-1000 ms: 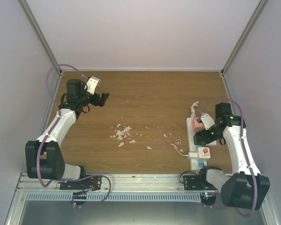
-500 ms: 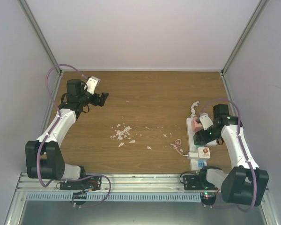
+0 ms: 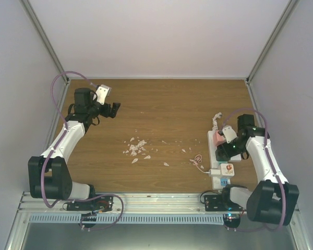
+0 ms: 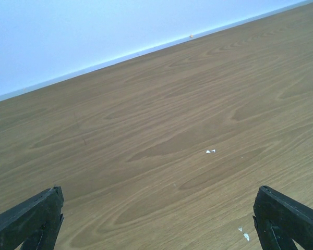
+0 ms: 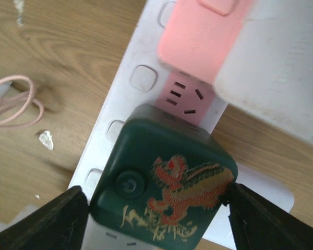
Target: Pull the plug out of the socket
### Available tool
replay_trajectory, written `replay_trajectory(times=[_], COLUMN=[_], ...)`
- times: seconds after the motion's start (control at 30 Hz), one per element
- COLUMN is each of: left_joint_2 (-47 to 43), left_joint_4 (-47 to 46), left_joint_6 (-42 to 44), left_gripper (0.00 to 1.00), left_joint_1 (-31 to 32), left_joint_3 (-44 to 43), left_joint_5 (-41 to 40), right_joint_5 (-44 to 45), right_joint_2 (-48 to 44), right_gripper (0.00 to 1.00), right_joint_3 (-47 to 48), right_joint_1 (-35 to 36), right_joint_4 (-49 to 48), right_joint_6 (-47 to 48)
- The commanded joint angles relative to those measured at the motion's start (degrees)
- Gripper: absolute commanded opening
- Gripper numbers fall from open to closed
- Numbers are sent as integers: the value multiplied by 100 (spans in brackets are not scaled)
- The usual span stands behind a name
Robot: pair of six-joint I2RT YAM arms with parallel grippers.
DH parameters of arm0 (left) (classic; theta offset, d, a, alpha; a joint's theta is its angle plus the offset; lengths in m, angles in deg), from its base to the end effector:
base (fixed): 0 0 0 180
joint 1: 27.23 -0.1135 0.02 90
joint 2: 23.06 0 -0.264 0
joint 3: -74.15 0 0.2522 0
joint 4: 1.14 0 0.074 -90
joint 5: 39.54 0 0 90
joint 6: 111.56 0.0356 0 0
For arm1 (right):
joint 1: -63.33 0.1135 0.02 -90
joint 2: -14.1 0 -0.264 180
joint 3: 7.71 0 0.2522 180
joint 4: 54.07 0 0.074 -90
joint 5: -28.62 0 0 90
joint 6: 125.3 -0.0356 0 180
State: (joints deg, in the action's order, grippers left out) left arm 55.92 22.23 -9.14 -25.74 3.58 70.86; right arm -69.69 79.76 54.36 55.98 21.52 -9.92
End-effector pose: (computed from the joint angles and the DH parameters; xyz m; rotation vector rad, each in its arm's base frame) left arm 0.3099 -0.0205 0.2792 0.4604 2.0467 -0.2632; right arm 0.1826 -0.0184 0.2310 -0.4769 2.8781 0.1255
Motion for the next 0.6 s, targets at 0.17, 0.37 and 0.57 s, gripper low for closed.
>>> replay_trajectory(times=[0.17, 0.37, 0.57], left_joint_2=[3, 23, -5], left_joint_4=[-311, -291, -275], left_joint_6=[-84, -108, -96], left_gripper=[99, 99, 99], left_joint_1=[43, 44, 44], left_joint_3=[-4, -46, -32], left_joint_5=[-60, -1, -39], right_joint_5=[64, 139, -100], right_joint_2=[89, 131, 372], right_gripper=[80, 74, 66], right_joint_3=[-91, -341, -281], right_joint_1=[-14, -15, -20], right_joint_4=[-57, -263, -364], right_joint_6=[19, 34, 94])
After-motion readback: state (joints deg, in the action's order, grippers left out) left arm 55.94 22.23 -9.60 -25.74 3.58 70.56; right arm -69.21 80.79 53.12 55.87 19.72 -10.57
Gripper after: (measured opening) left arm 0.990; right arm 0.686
